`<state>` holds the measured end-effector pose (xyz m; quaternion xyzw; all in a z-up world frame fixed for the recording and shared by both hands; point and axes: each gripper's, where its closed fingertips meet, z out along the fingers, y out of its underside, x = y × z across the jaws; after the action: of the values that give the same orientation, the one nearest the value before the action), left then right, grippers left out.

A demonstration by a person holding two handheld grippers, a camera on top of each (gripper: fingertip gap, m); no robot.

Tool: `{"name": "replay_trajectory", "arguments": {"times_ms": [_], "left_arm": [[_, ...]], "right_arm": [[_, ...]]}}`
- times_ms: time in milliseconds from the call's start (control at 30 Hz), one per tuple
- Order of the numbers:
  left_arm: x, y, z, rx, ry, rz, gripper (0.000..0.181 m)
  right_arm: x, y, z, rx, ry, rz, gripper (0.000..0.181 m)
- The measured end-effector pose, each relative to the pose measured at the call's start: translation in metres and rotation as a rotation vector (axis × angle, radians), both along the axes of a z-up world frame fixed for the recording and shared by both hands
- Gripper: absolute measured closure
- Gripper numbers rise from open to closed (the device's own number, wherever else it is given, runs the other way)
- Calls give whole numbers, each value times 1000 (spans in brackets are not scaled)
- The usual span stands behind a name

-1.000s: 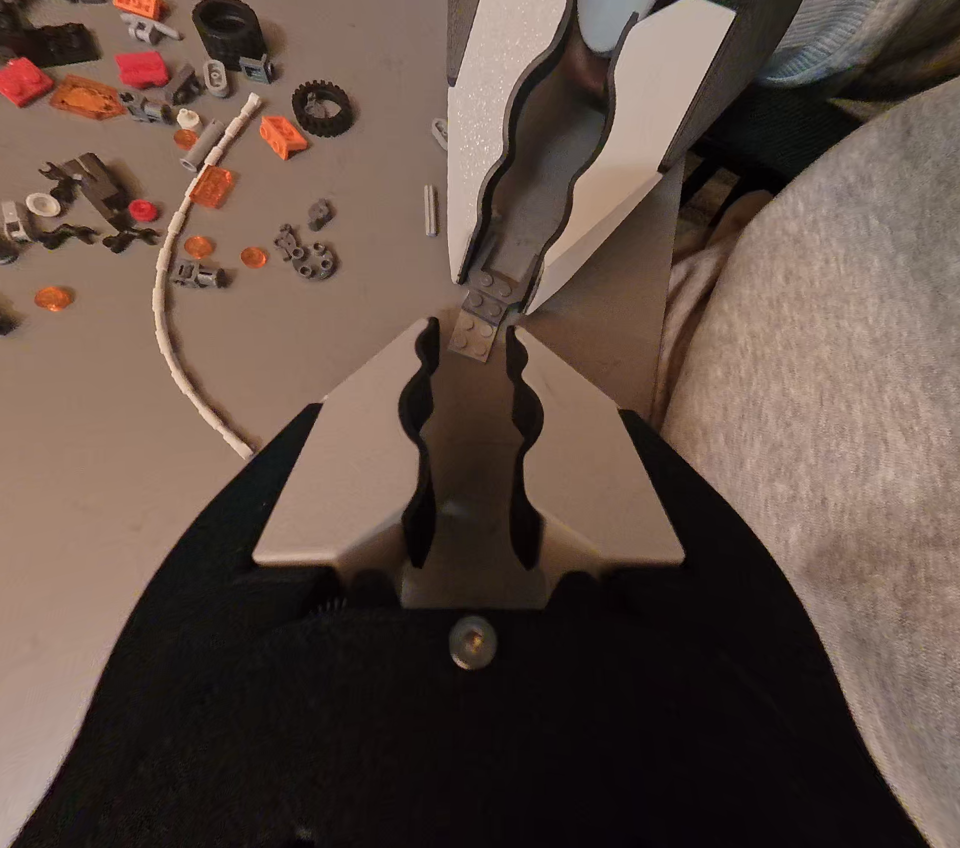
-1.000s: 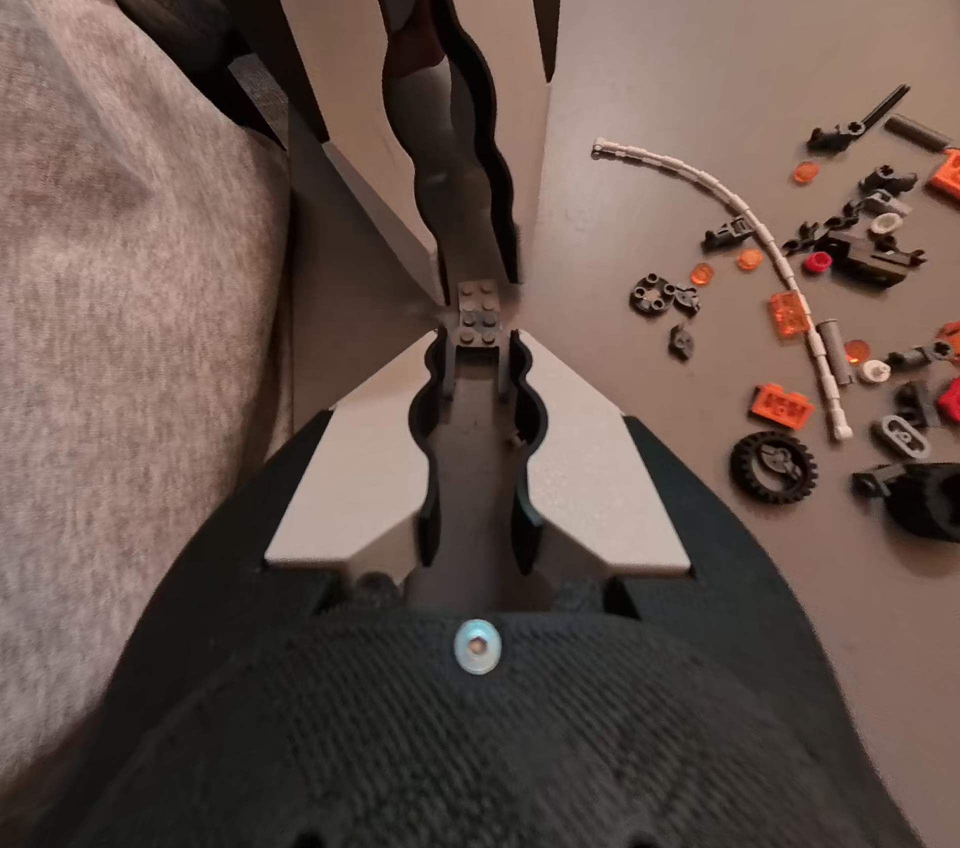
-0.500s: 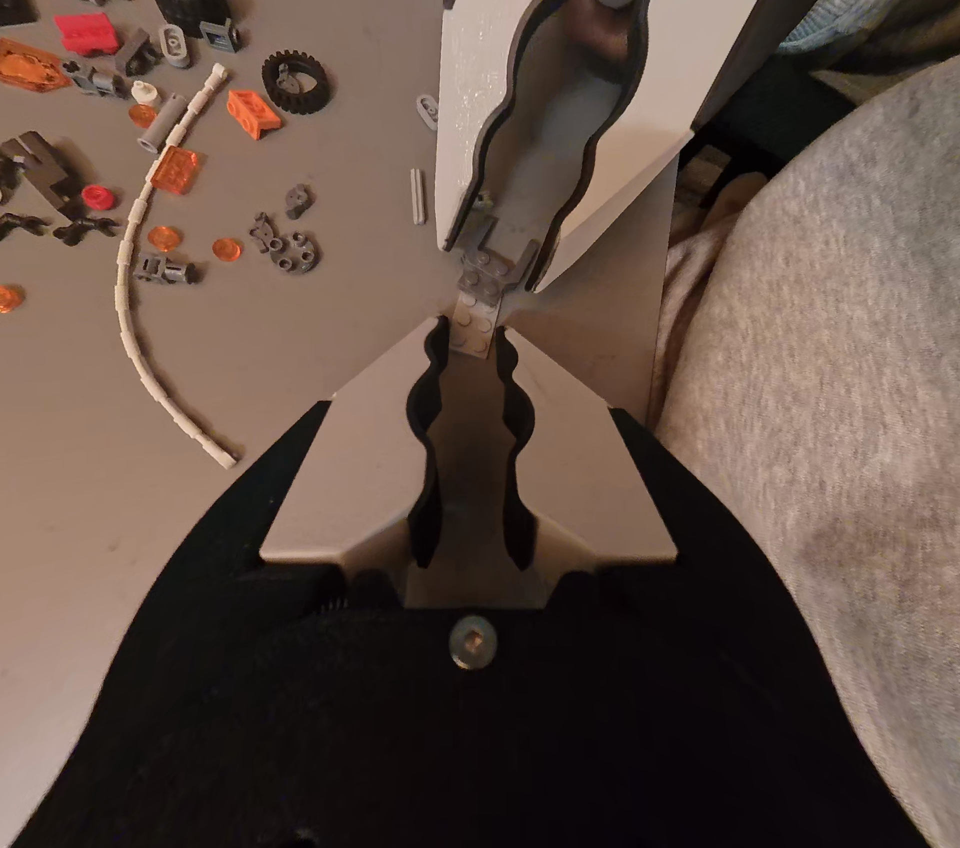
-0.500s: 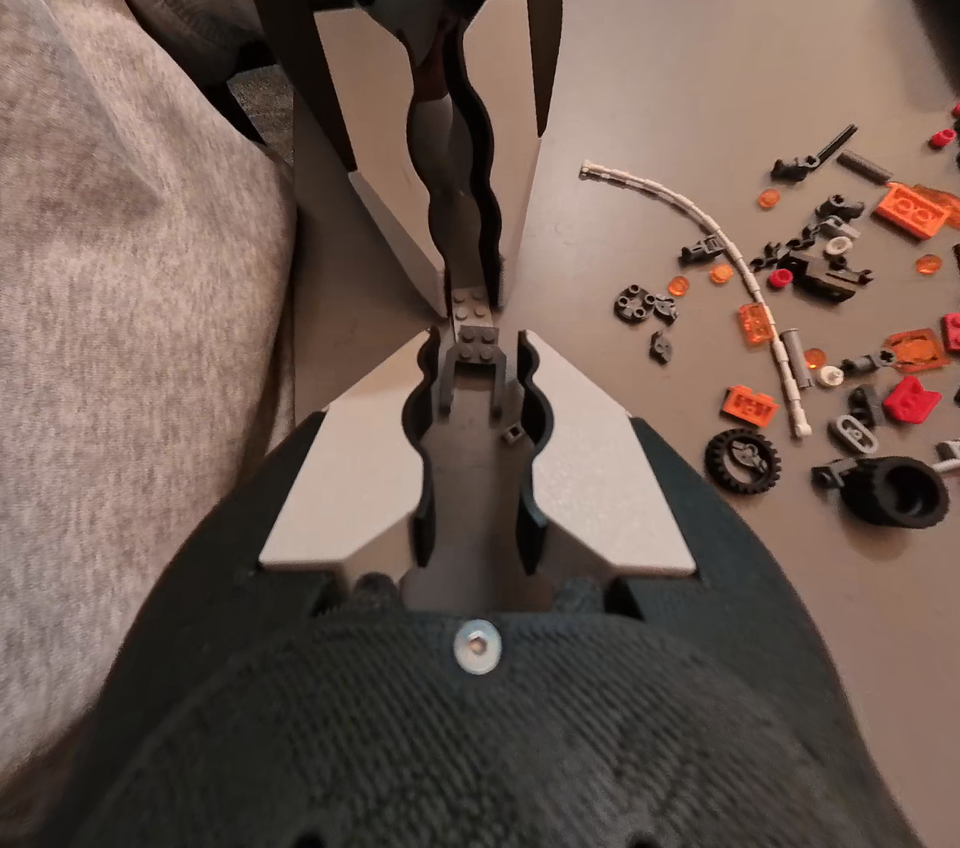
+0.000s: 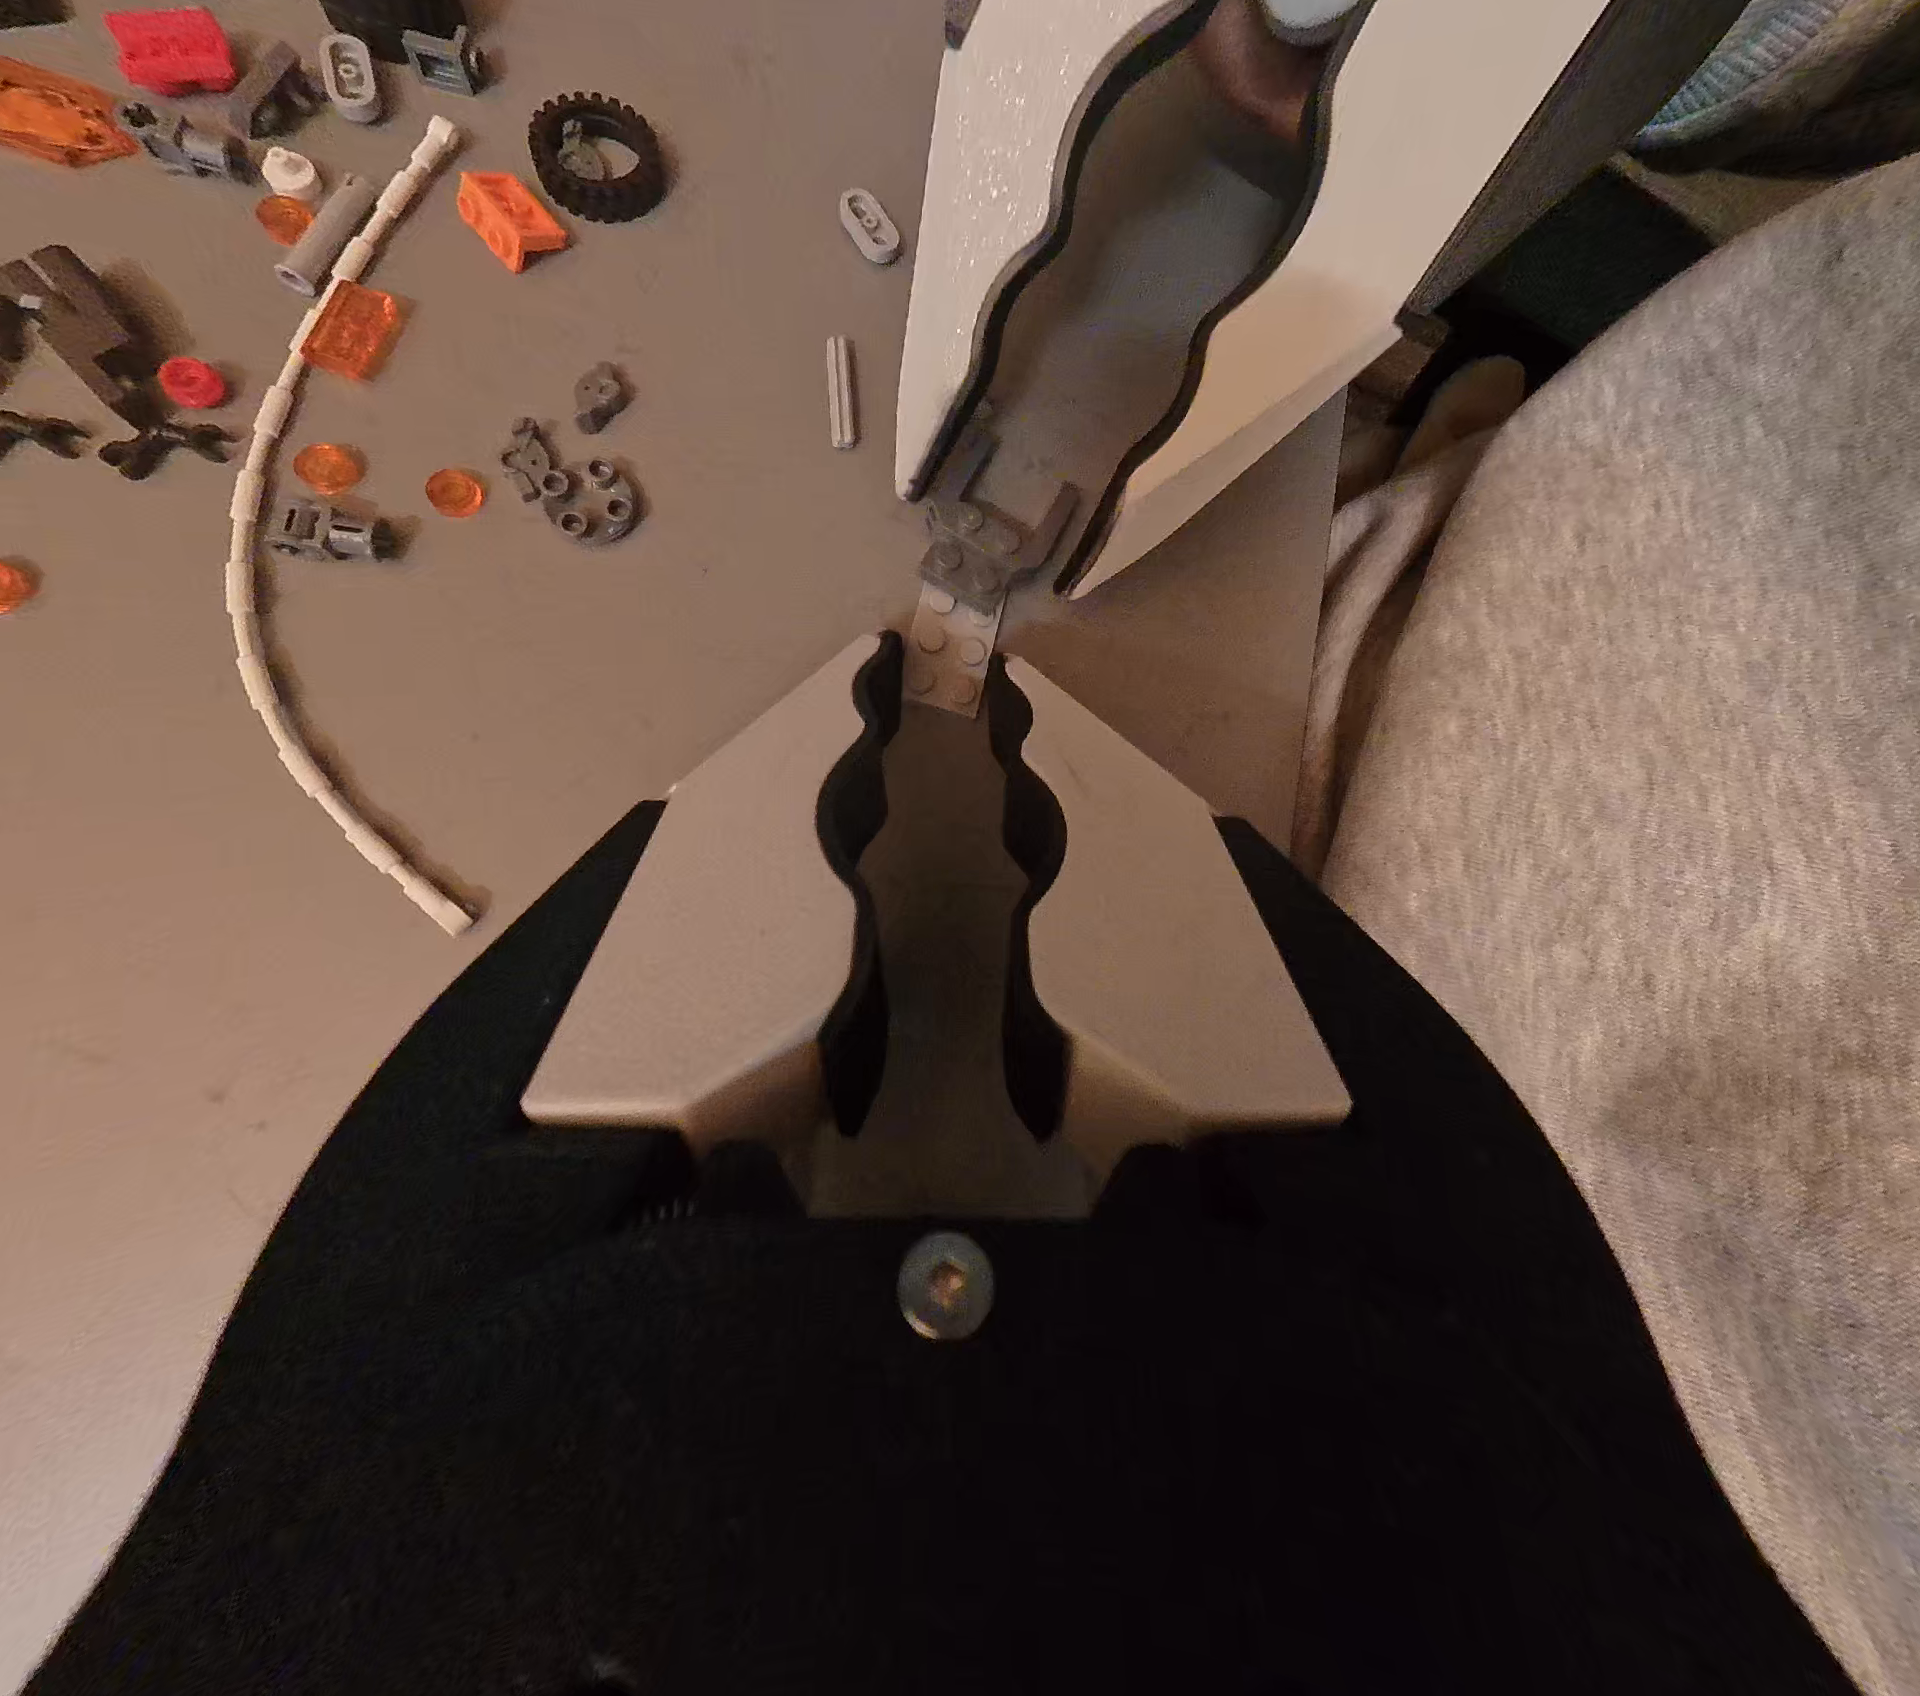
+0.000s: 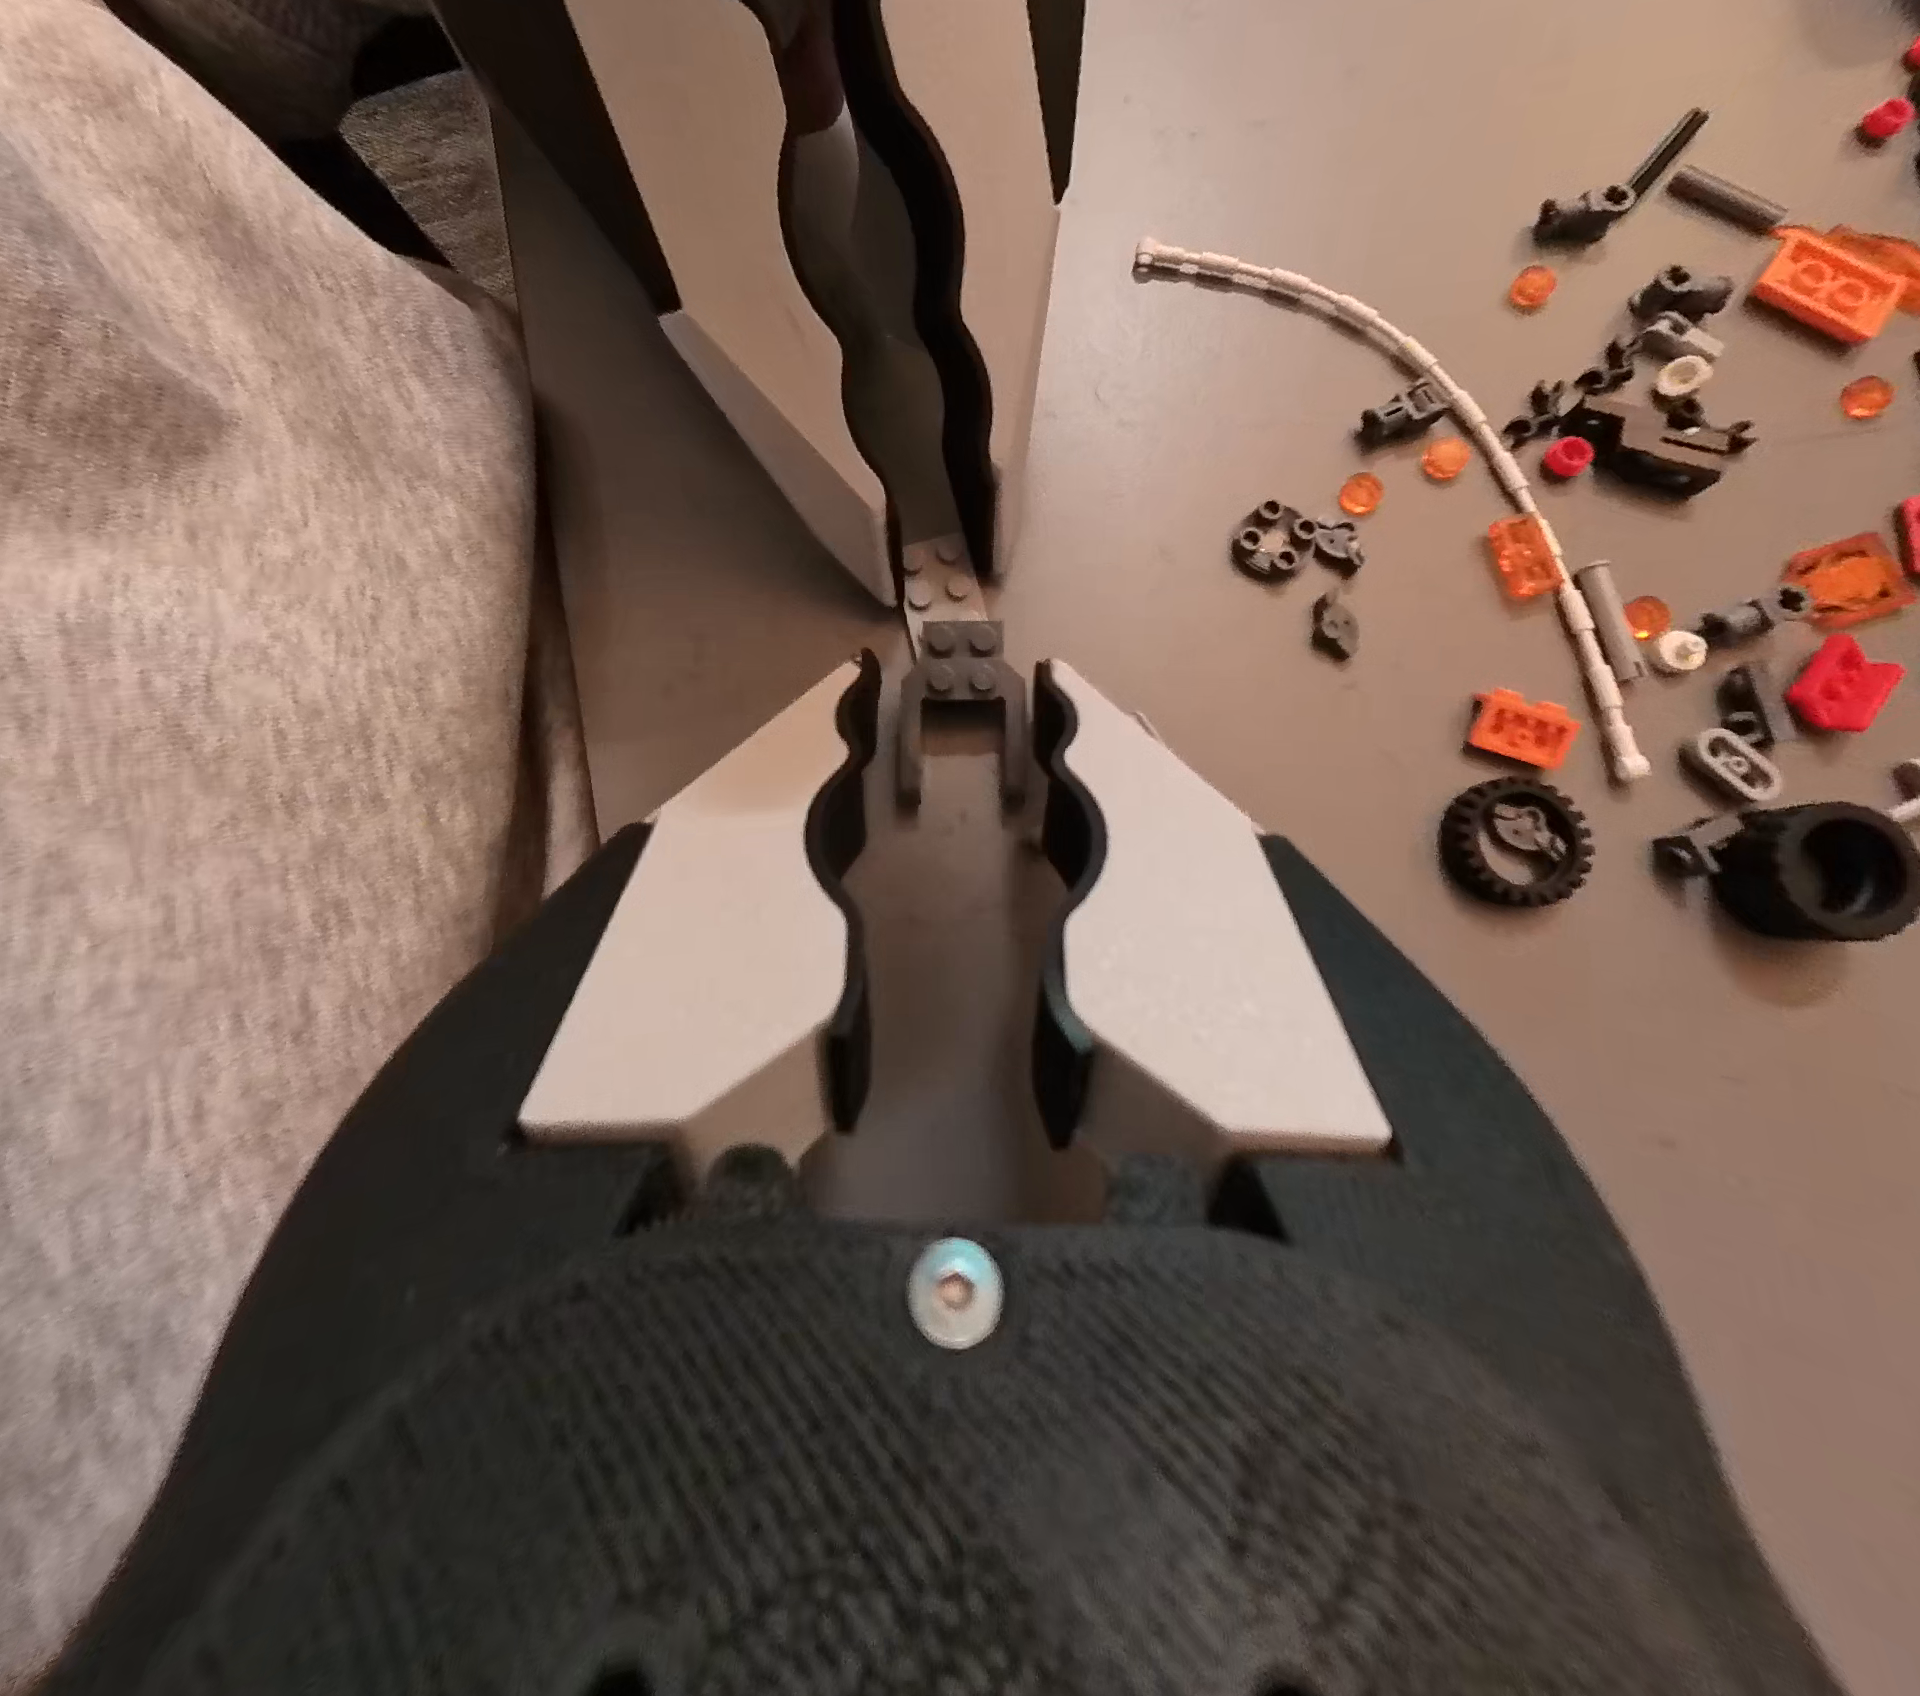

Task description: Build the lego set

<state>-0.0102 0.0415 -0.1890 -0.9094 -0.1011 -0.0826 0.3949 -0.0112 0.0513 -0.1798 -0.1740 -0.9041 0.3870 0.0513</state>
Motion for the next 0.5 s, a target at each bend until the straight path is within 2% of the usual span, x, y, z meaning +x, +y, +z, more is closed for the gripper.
{"name": "replay_trajectory", "arguments": {"times_ms": [33, 267, 500], "left_arm": [[0, 0, 0, 0, -1, 0, 166], [0, 0, 0, 0, -2, 0, 166], [0, 0, 0, 3, -15, -2, 166]], "right_arm": [[0, 0, -1, 6, 0, 3, 154], [-1, -1, -1, 51, 26, 49, 159], [-1, -2, -2, 149, -1, 191, 159]]}}
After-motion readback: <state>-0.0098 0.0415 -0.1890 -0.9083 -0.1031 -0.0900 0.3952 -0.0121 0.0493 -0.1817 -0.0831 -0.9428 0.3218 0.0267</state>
